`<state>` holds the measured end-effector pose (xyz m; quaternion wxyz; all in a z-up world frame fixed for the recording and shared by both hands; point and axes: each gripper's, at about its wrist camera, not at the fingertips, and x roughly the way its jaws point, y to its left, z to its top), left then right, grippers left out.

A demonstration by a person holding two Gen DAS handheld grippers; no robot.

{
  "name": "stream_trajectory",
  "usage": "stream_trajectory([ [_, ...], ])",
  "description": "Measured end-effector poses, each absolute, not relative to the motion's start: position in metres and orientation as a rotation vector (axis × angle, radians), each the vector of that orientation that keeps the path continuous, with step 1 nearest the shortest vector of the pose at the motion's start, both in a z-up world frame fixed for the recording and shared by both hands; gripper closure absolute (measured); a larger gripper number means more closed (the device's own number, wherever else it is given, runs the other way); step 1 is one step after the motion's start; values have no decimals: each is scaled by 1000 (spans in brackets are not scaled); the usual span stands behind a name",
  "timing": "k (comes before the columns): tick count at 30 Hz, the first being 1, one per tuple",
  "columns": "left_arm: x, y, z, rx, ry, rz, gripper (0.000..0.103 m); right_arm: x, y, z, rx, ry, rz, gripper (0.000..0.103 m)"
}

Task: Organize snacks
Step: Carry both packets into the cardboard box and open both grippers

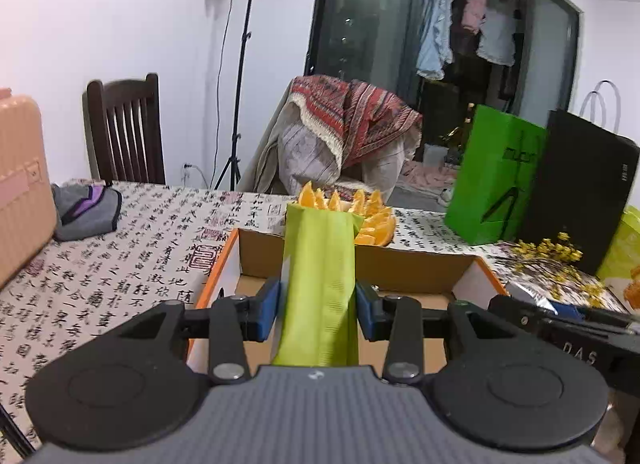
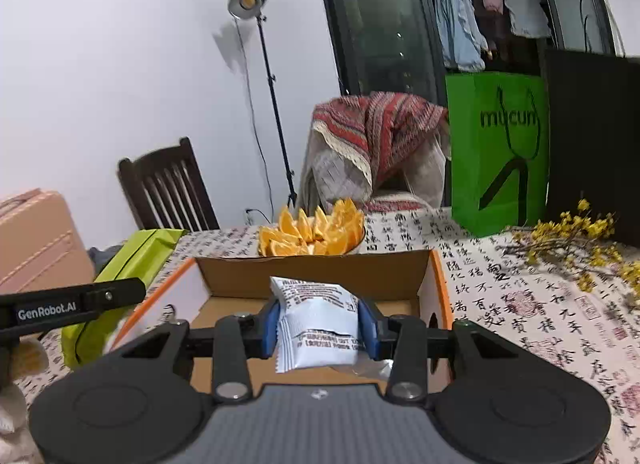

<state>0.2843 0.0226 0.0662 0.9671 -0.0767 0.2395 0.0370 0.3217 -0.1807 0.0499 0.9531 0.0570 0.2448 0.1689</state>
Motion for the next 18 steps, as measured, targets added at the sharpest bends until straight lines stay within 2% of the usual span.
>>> stream_trajectory([
  [11, 327, 41, 17, -161, 615, 128, 62, 359, -176, 6, 100, 601, 325, 63],
  [13, 326, 40, 16, -147, 611, 129, 58, 359, -175, 2, 88, 613, 336, 61],
  [14, 324, 40, 17, -142, 603, 126, 46, 358, -175, 2, 86, 617, 342, 57],
  [15, 321, 39, 18, -138, 591, 126, 27, 358, -175, 1, 86, 619, 345, 55],
  [17, 316, 35, 22, -126, 554, 143, 9, 356, -178, 1, 95, 615, 341, 42],
  [18, 312, 34, 24, -119, 532, 145, 3, 355, -179, 2, 101, 612, 342, 40],
])
